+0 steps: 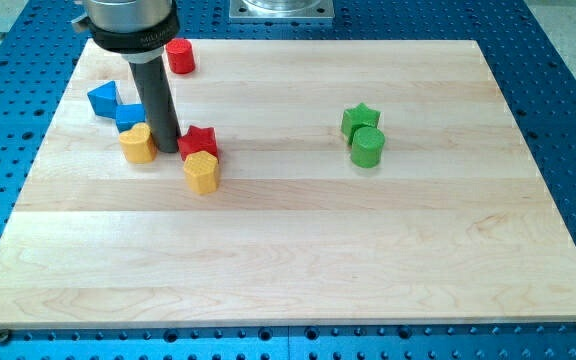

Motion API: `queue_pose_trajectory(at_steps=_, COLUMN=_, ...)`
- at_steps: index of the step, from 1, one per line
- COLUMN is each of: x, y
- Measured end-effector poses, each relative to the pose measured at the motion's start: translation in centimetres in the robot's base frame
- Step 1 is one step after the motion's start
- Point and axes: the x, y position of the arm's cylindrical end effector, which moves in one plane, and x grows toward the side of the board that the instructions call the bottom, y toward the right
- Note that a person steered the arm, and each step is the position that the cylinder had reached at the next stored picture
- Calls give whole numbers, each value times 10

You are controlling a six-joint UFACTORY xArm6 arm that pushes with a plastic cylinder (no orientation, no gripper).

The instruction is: Place your arm at the top center

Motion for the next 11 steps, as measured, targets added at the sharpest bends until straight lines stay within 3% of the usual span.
queue_pose_trajectory(at_steps=2, x=0, y=11)
queue_pose_trajectory(at_steps=4, x=-23, y=164)
queue_pose_trajectory(at_steps=5, x=-60, y=192)
queue_pose_trajectory(at_steps=6, x=-97, y=170)
queue_pose_trajectory(at_steps=8, x=-171, y=197)
queue_pose_trajectory(at_steps=11, x=-211, y=234)
